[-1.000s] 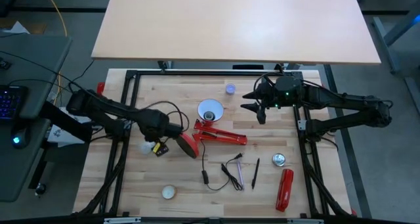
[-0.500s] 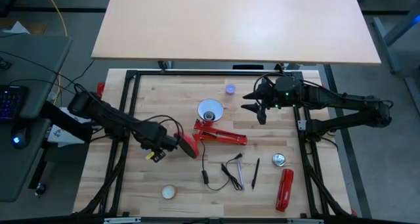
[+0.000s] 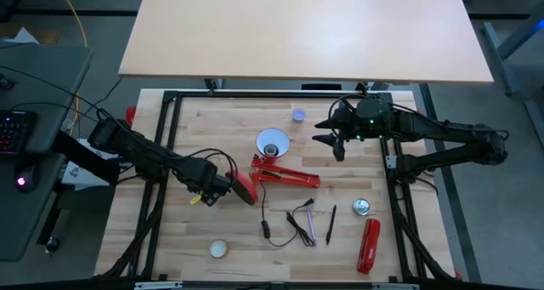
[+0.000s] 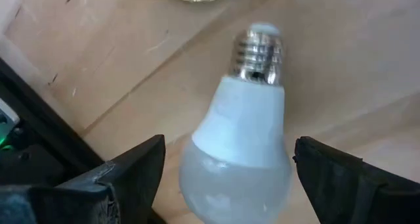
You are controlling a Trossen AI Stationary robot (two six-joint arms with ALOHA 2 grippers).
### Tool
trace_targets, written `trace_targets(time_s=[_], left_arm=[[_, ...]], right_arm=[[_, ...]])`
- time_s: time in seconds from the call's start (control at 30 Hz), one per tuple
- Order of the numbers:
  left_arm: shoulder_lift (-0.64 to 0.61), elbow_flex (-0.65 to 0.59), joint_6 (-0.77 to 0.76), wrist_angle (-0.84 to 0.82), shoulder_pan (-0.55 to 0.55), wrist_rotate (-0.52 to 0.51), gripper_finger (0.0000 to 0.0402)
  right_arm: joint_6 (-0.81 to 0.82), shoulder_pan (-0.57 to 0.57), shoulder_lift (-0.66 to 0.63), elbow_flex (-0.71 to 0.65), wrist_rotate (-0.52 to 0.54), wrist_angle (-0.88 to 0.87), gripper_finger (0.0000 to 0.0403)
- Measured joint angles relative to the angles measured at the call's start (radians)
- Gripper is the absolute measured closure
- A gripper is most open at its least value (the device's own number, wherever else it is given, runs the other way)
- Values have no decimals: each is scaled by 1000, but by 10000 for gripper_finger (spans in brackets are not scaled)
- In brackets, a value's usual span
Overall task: Screw lightbulb
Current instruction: Insert the white lightbulb into the desk lamp
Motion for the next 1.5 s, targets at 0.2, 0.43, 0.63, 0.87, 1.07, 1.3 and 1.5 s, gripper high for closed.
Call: trace_targets(time_s=[0.2, 0.43, 0.63, 0.87, 1.07, 1.3, 1.5], left_arm=[[1, 1, -43, -3, -13, 13, 82], [14, -14, -67, 8, -55, 147, 82], [26, -42, -113, 49, -71, 168, 83], [13, 22, -120, 50, -73, 122, 83], [-39, 106, -151, -2, -86, 24, 83], [-84, 199, -152, -218, -85, -30, 83], [-152, 281, -273, -387, -90, -153, 83]], right_arm=[[0, 0, 0, 0, 0, -2, 214], [0, 0, 0, 0, 0, -7, 214], [0, 0, 0, 0, 0, -13, 214], [0, 0, 0, 0, 0, -14, 214], [0, 0, 0, 0, 0, -13, 214], [0, 0, 0, 0, 0, -13, 214], [0, 0, 0, 0, 0, -2, 214]])
